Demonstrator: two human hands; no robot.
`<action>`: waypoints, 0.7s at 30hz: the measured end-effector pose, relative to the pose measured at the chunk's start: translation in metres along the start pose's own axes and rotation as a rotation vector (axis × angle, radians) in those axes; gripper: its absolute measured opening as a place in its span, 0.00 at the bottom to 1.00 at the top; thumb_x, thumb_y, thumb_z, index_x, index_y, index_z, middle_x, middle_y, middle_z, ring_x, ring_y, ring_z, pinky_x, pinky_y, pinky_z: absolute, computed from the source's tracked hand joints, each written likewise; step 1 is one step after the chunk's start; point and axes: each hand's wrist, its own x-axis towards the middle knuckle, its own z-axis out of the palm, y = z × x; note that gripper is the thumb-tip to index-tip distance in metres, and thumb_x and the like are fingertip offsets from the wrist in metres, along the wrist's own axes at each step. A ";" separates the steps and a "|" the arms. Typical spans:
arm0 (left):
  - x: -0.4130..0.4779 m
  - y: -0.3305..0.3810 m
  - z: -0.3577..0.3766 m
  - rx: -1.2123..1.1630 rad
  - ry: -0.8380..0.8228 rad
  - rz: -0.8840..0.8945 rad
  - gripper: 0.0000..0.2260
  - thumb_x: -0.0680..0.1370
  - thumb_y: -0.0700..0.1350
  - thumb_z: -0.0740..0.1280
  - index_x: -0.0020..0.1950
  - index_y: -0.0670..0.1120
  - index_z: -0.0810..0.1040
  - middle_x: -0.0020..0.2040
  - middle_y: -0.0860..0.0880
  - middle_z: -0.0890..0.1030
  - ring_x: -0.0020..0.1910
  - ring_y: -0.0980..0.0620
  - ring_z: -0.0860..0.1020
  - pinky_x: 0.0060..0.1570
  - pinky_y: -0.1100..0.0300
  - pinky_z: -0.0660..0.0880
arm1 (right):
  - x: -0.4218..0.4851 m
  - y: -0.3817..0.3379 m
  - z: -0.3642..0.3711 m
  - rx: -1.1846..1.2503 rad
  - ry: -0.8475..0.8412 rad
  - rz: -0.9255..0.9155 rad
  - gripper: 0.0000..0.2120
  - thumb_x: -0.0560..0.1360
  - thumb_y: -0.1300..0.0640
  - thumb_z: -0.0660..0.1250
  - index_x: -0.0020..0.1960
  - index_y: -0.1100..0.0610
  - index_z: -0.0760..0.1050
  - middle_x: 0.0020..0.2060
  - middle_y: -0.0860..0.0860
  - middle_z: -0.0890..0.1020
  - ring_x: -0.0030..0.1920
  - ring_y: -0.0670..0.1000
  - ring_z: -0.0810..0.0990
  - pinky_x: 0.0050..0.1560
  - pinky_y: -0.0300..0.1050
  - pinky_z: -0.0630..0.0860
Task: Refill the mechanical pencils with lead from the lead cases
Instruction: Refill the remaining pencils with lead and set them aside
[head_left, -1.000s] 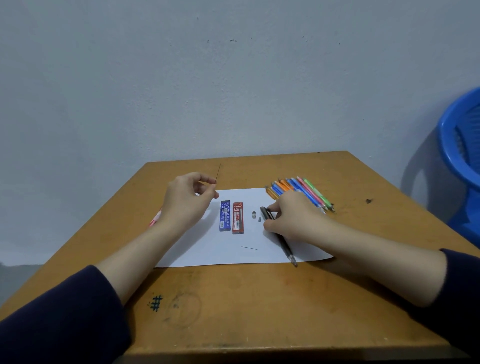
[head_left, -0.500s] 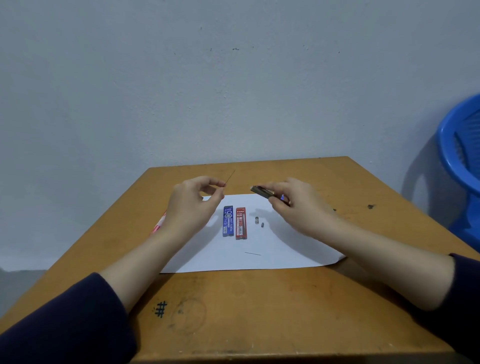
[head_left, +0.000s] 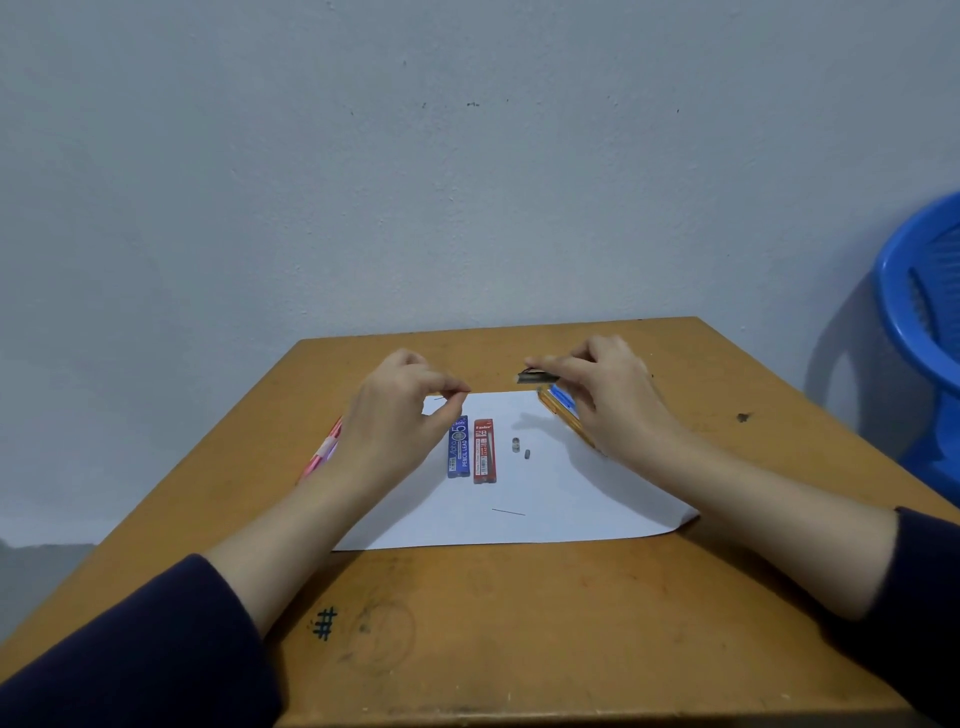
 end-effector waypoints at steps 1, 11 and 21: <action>0.000 0.000 0.000 0.008 0.003 0.008 0.05 0.71 0.39 0.74 0.45 0.47 0.86 0.36 0.58 0.75 0.42 0.55 0.73 0.36 0.58 0.72 | -0.001 0.000 0.000 0.004 0.008 -0.009 0.20 0.78 0.63 0.60 0.66 0.45 0.74 0.48 0.53 0.74 0.53 0.53 0.69 0.51 0.50 0.68; 0.000 0.000 0.000 0.049 0.003 0.049 0.05 0.70 0.38 0.75 0.44 0.46 0.86 0.35 0.52 0.81 0.41 0.54 0.72 0.33 0.58 0.72 | -0.001 0.001 0.002 0.013 0.039 -0.037 0.20 0.78 0.65 0.62 0.64 0.46 0.76 0.46 0.53 0.74 0.52 0.53 0.70 0.51 0.51 0.68; -0.001 0.000 0.001 0.051 -0.016 0.064 0.04 0.71 0.39 0.75 0.44 0.46 0.86 0.37 0.52 0.83 0.41 0.56 0.71 0.31 0.61 0.67 | -0.001 0.001 0.007 0.053 0.069 -0.074 0.21 0.75 0.67 0.64 0.61 0.47 0.78 0.43 0.54 0.75 0.49 0.55 0.70 0.49 0.52 0.69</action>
